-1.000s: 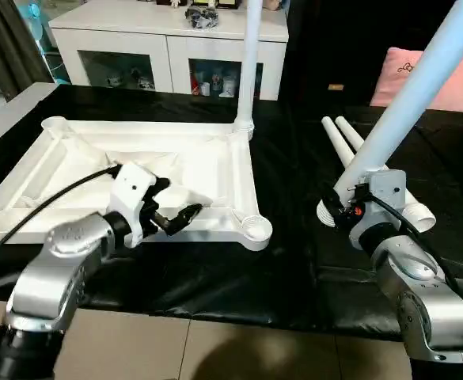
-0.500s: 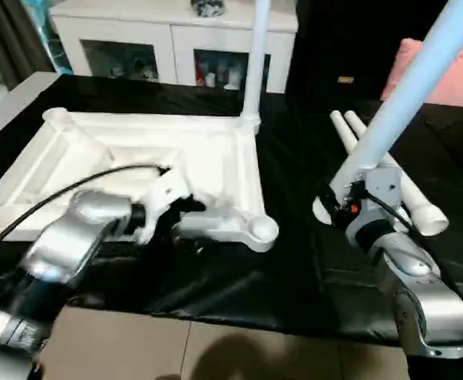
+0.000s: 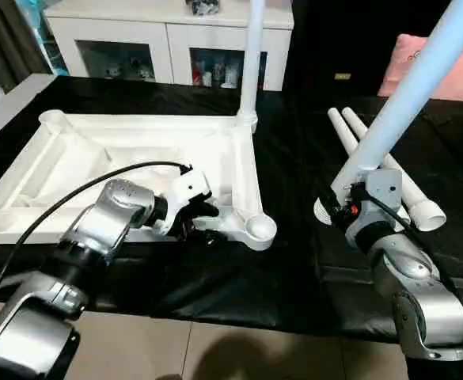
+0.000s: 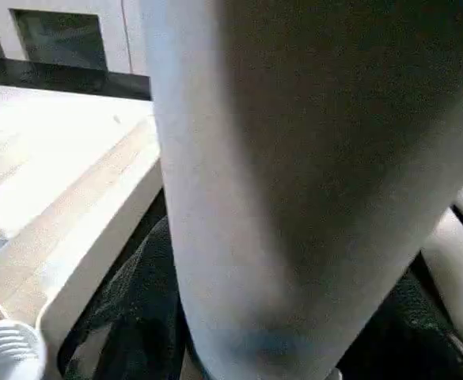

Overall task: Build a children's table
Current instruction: Insert table leg to table base

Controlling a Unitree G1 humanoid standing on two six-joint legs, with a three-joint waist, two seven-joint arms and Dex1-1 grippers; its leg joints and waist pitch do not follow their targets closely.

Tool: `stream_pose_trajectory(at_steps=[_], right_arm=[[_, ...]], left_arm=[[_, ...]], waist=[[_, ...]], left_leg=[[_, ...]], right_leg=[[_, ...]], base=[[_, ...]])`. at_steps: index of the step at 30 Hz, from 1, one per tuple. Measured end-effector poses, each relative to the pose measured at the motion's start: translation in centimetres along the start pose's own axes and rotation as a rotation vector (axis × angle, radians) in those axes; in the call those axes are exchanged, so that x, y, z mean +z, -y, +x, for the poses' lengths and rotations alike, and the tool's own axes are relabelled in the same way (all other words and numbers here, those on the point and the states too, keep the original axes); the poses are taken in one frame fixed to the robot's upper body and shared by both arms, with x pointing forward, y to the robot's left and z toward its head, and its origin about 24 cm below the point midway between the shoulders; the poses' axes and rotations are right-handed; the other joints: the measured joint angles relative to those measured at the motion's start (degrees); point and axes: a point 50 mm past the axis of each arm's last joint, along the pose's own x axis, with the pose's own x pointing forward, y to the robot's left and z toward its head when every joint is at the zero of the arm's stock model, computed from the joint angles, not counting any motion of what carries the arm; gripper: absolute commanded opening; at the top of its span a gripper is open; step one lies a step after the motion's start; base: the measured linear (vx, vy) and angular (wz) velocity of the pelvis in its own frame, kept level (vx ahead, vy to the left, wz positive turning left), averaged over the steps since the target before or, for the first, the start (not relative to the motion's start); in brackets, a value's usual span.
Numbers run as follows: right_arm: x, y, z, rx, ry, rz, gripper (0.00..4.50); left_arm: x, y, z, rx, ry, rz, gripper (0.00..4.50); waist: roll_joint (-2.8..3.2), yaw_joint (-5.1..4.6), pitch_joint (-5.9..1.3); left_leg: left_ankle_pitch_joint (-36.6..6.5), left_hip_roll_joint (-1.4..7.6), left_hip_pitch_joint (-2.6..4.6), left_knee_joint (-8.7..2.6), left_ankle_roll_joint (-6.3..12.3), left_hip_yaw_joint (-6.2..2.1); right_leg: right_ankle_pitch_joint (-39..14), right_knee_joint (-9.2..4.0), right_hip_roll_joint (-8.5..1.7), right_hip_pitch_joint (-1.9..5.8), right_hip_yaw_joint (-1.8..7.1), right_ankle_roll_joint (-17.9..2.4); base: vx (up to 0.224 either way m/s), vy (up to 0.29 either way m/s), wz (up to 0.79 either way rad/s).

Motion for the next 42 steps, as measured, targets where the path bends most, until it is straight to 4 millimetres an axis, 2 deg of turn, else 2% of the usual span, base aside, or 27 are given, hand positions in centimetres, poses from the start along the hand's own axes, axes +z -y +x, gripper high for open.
stream_pose_trajectory(at_steps=[8, 15, 23, 25, 28, 31, 34, 37, 41, 42], right_arm=[[0.0, 0.0, 0.0, -0.002, -0.001, 0.001, 1.94], [-0.4, 0.0, -0.2, -0.006, -0.012, 0.006, 1.94], [-0.4, 0.0, -0.2, -0.007, -0.012, 0.005, 1.94], [-0.4, 0.0, -0.2, -0.006, -0.012, 0.005, 1.94], [-0.4, 0.0, -0.2, -0.006, -0.012, 0.005, 1.94], [-0.4, 0.0, -0.2, -0.006, -0.012, 0.005, 1.94], [-0.4, 0.0, -0.2, -0.004, -0.012, 0.005, 1.94], [-0.4, -0.1, -0.2, 0.004, -0.01, 0.004, 1.94], [-0.3, -0.5, -0.1, 0.043, -0.003, 0.016, 1.94], [0.1, -0.6, 0.1, 0.063, 0.009, 0.019, 1.94]], left_arm=[[-1.0, -0.1, 0.4, -0.032, -0.04, -0.016, 2.6], [-0.6, -0.6, 0.7, -0.043, -0.046, 0.003, 1.95], [-0.5, -0.8, 0.9, -0.077, -0.055, 0.009, 1.49], [-0.5, -0.8, 0.8, -0.083, -0.062, 0.018, 1.13], [-0.7, -0.8, 0.9, -0.092, -0.072, 0.014, 1.05], [-0.9, -0.8, 0.9, -0.102, -0.078, 0.017, 0.71], [-1.0, -0.7, 0.9, -0.112, -0.086, 0.023, 0.61], [-1.0, -0.7, 0.9, -0.118, -0.089, 0.038, 0.25], [-0.9, -0.6, 1.0, -0.135, -0.095, 0.052, 0.17], [-0.9, -0.6, 1.0, -0.131, -0.097, 0.041, 0.03]], waist=[[0.14, 0.07, 0.06], [0.18, 0.16, 0.08], [0.19, 0.11, 0.09], [0.19, 0.13, 0.09], [0.19, 0.12, 0.09], [0.19, 0.12, 0.09], [0.19, 0.15, 0.09], [0.19, 0.14, 0.09], [0.19, -0.1, 0.09], [0.21, -0.23, 0.11]], left_leg=[[0.0, 0.0, 0.01, -0.09, 0.0, 0.0], [0.0, 0.0, 0.01, -0.09, 0.0, 0.02], [0.0, 0.0, 0.01, -0.26, 0.01, 0.04], [0.0, 0.0, 0.01, -0.35, 0.02, 0.06], [0.0, 0.0, 0.0, -0.5, 0.05, 0.08], [0.0, 0.0, 0.01, -0.63, 0.05, 0.11], [0.1, 0.0, 0.02, -0.73, 0.07, 0.11], [0.1, 0.0, 0.03, -0.82, 0.08, 0.13], [0.1, 0.0, 0.01, -0.88, 0.07, 0.19], [0.1, 0.0, 0.01, -0.88, 0.06, 0.2]], right_leg=[[0.0, -0.03, 0.0, 0.0, 0.0, 0.0], [0.0, -0.04, -0.01, 0.0, 0.0, 0.0], [0.0, -0.07, -0.01, 0.0, 0.0, 0.0], [0.0, -0.09, -0.01, 0.0, 0.01, 0.0], [0.0, -0.13, -0.01, 0.0, 0.01, 0.0], [0.0, -0.14, -0.01, 0.0, 0.0, -0.1], [-0.1, -0.18, -0.01, 0.0, -0.01, -0.1], [0.0, -0.27, -0.01, 0.0, -0.01, -0.1], [0.0, -0.42, -0.01, 0.0, 0.0, -0.1], [0.0, -0.42, -0.01, 0.0, 0.01, -0.1]], base=[[0.0, 0.0, 0.0], [0.0, 0.0, 0.0], [0.0, 0.0, 0.0], [0.0, 0.0, 0.0], [0.0, 0.0, 0.0], [0.0, 0.0, 0.0], [0.0, 0.0, 0.0], [0.0, 0.0, 0.0], [0.0, 0.0, 0.0], [0.0, 0.0, 0.0]])
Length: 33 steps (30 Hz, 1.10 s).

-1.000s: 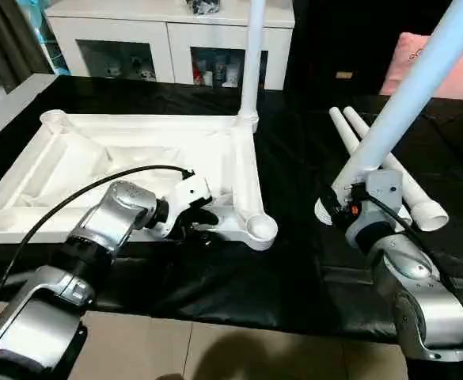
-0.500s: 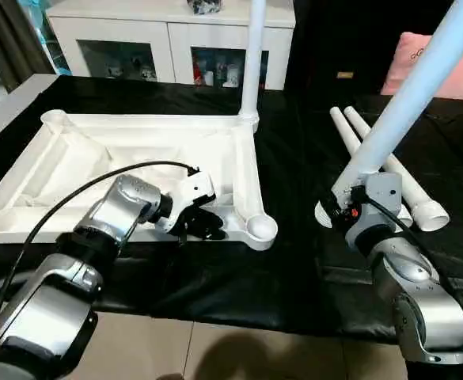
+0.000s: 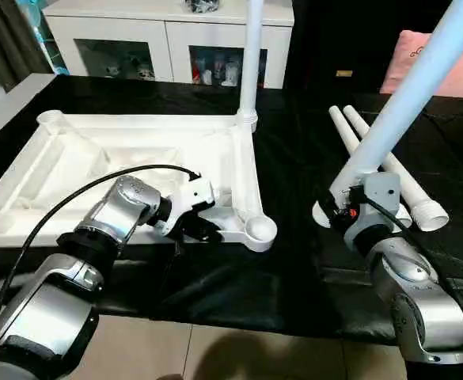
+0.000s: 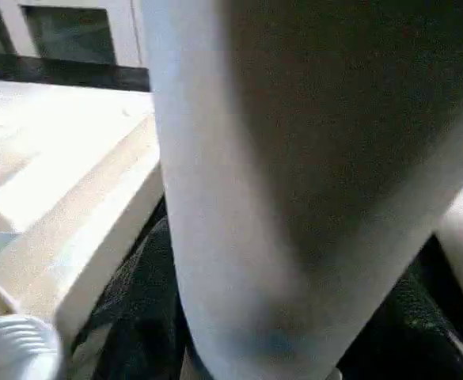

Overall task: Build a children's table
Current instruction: Insert table leg to table base

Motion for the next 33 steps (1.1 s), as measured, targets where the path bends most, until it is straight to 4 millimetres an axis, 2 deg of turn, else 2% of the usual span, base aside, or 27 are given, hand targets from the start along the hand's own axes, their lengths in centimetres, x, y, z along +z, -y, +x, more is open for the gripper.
stream_pose_trajectory(at_steps=[6, 11, 15, 19, 23, 24, 26, 30, 33], right_arm=[[1.5, -0.2, 1.2, 0.071, 0.034, -0.031, 1.94], [1.9, -0.2, 2.2, 0.105, 0.035, -0.019, 1.94], [2.4, -0.9, 2.8, 0.18, 0.042, -0.008, 1.94], [1.9, -1.4, 3.2, 0.226, 0.028, -0.006, 1.94], [2.0, -1.6, 3.7, 0.27, 0.024, -0.011, 1.94], [2.0, -1.8, 3.7, 0.297, 0.032, -0.016, 1.94], [1.9, -2.1, 3.7, 0.324, 0.032, -0.017, 1.94], [1.5, -2.4, 4.1, 0.367, 0.006, 0.007, 1.94], [2.0, -2.8, 4.3, 0.403, 0.021, -0.001, 1.94]], left_arm=[[0.7, -0.3, 1.0, 0.087, 0.057, -0.129, 0.0], [1.3, -0.3, 1.4, 0.145, 0.073, -0.143, 0.0], [1.4, 0.1, 1.7, 0.149, 0.076, -0.109, 0.0], [1.3, 0.6, 1.7, 0.153, 0.063, 0.003, 0.0], [1.0, 0.6, 1.5, 0.161, 0.065, 0.024, 0.0], [1.0, 0.6, 1.5, 0.161, 0.069, 0.014, 0.28], [0.9, 0.6, 1.4, 0.163, 0.073, -0.003, 0.55], [0.8, 0.5, 0.9, 0.178, 0.078, 0.004, 0.7], [0.6, 0.6, 0.8, 0.178, 0.085, -0.008, 0.72]], waist=[[-0.04, -0.35, 0.01], [-0.03, -0.52, 0.02], [-0.02, -0.16, 0.02], [-0.02, 0.24, 0.01], [-0.02, 0.4, 0.02], [-0.02, 0.43, 0.02], [-0.02, 0.42, 0.02], [-0.02, 0.35, 0.02], [-0.02, 0.33, 0.02]], left_leg=[[0.0, 0.0, 0.01, 0.0, 0.02, 0.04], [0.1, 0.02, -0.01, -0.08, 0.15, 0.04], [0.1, 0.03, -0.06, -0.09, 0.34, 0.04], [0.0, 0.04, -0.1, -0.08, 0.57, 0.04], [0.0, 0.04, -0.07, -0.07, 0.54, 0.04], [0.0, 0.04, -0.08, -0.07, 0.5, 0.04], [0.0, 0.04, -0.07, -0.07, 0.5, 0.04], [0.0, 0.04, -0.08, -0.07, 0.51, 0.04], [0.0, 0.05, -0.08, -0.08, 0.51, 0.04]], right_leg=[[0.0, 0.0, 0.0, 0.0, 0.02, 0.0], [0.0, -0.01, 0.02, -0.03, -0.01, -0.1], [-0.1, -0.11, 0.02, -0.03, -0.04, -0.1], [-0.1, -0.18, 0.01, -0.03, -0.06, -0.1], [-0.1, -0.15, 0.01, -0.03, -0.07, -0.1], [-0.1, -0.14, 0.01, -0.03, -0.07, -0.1], [-0.1, -0.14, 0.01, -0.03, -0.07, -0.1], [-0.1, -0.14, 0.01, -0.03, -0.07, -0.1], [-0.1, -0.14, 0.01, -0.03, -0.08, -0.1]], base=[[0.0, 0.0, 0.0], [0.0, 0.0, 0.0], [0.0, 0.0, 0.0], [0.0, 0.0, 0.0], [0.0, 0.0, 0.0], [0.0, 0.0, 0.0], [0.0, 0.0, 0.0], [0.0, 0.0, 0.0], [0.0, 0.0, 0.0]])
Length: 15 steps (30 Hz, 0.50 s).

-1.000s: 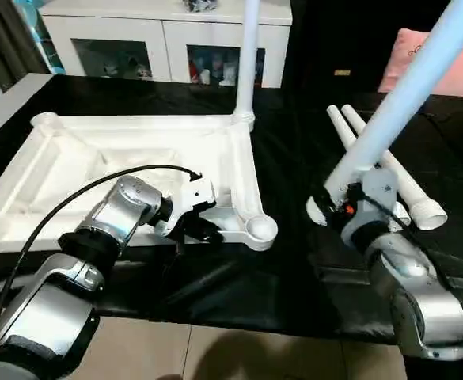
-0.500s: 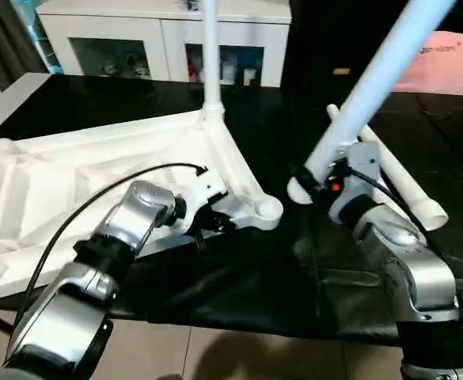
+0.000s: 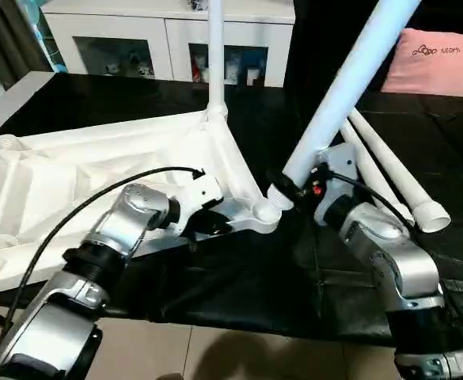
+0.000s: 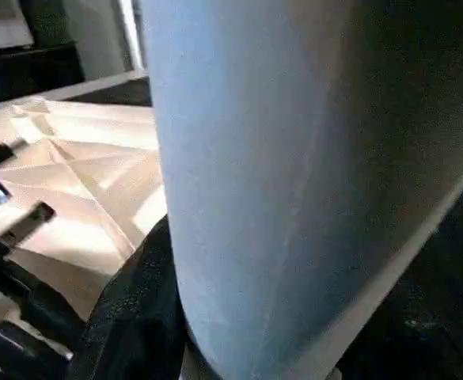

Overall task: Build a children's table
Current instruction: Insert table leg to table base

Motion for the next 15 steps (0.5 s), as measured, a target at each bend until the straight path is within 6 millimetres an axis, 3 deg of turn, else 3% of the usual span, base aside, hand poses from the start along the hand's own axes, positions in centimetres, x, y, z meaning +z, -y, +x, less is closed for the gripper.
stream_pose_trajectory(at_steps=[5, 6, 15], right_arm=[[-0.6, -0.4, 0.4, 0.034, -0.018, -0.001, 1.94], [-0.7, -0.5, 0.5, 0.039, -0.021, 0.002, 1.94], [-1.2, -0.8, 0.8, 0.053, -0.029, 0.038, 1.94]], left_arm=[[-0.5, -0.1, -0.6, -0.002, 0.004, -0.022, 0.72], [-0.7, -0.1, -0.8, -0.003, -0.001, -0.027, 0.43], [-0.7, 0.0, -1.2, -0.024, -0.001, -0.03, 0.0]], waist=[[0.0, 0.17, 0.0], [0.0, 0.2, 0.0], [0.0, 0.1, 0.0]], left_leg=[[0.0, 0.01, 0.01, 0.01, -0.01, 0.0], [0.0, 0.01, 0.02, 0.01, -0.01, 0.0], [0.0, 0.01, 0.01, 0.0, -0.07, 0.0]], right_leg=[[0.0, -0.01, 0.0, 0.0, -0.02, 0.0], [0.0, -0.02, 0.0, 0.0, -0.02, 0.0], [0.0, -0.04, 0.0, -0.01, -0.02, 0.0]], base=[[0.0, 0.0, 0.0], [0.0, 0.0, 0.0], [0.0, 0.0, 0.0]])
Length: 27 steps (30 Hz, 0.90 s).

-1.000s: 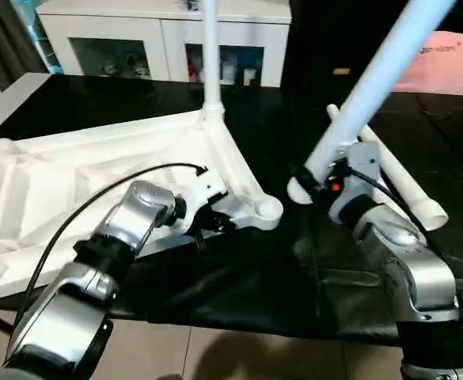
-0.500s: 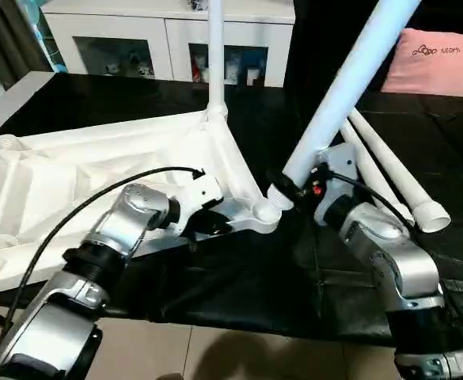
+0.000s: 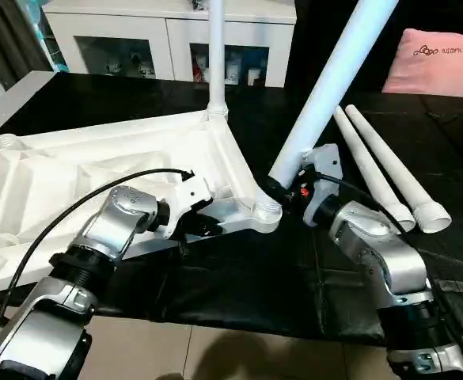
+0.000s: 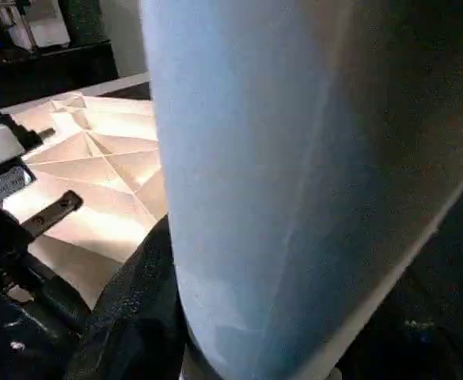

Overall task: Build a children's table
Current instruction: Insert table leg to table base

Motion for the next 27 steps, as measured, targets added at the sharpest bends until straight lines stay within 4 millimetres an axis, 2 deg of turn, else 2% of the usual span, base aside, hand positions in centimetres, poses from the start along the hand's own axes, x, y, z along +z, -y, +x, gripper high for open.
stream_pose_trajectory(at_steps=[6, 15, 21, 27], right_arm=[[-0.3, 0.2, 0.1, 0.037, -0.023, 0.023, 1.94], [-1.2, 0.8, -0.2, 0.174, -0.123, -0.017, 1.94], [-1.1, 0.7, -0.1, 0.247, -0.157, -0.051, 1.94], [-1.1, 0.9, 0.2, 0.245, -0.151, -0.057, 1.94]], left_arm=[[0.0, 0.1, -0.1, -0.013, 0.007, 0.002, 0.0], [-0.4, 0.4, -0.5, -0.031, 0.002, 0.031, 0.0], [-0.5, 0.4, -0.5, -0.028, -0.001, 0.034, 0.0], [-0.5, 0.5, -0.5, -0.032, 0.002, 0.042, 0.0]], waist=[[0.0, -0.07, 0.0], [-0.02, -0.08, -0.01], [-0.14, -0.06, -0.02], [-0.15, -0.06, -0.02]], left_leg=[[0.1, 0.0, 0.0, 0.0, 0.15, 0.0], [-0.1, 0.01, -0.02, 0.0, 0.46, 0.05], [-0.1, 0.03, -0.01, 0.02, 0.47, 0.07], [-0.1, 0.03, 0.01, 0.03, 0.47, 0.07]], right_leg=[[0.0, -0.18, 0.0, -0.01, -0.02, 0.0], [0.0, -0.26, -0.01, -0.01, -0.05, 0.0], [0.0, -0.22, -0.01, -0.01, -0.05, 0.0], [0.0, -0.2, -0.01, -0.01, -0.05, 0.0]], base=[[0.0, 0.0, 0.0], [0.0, 0.0, 0.0], [0.0, 0.0, 0.0], [0.0, 0.0, 0.0]])
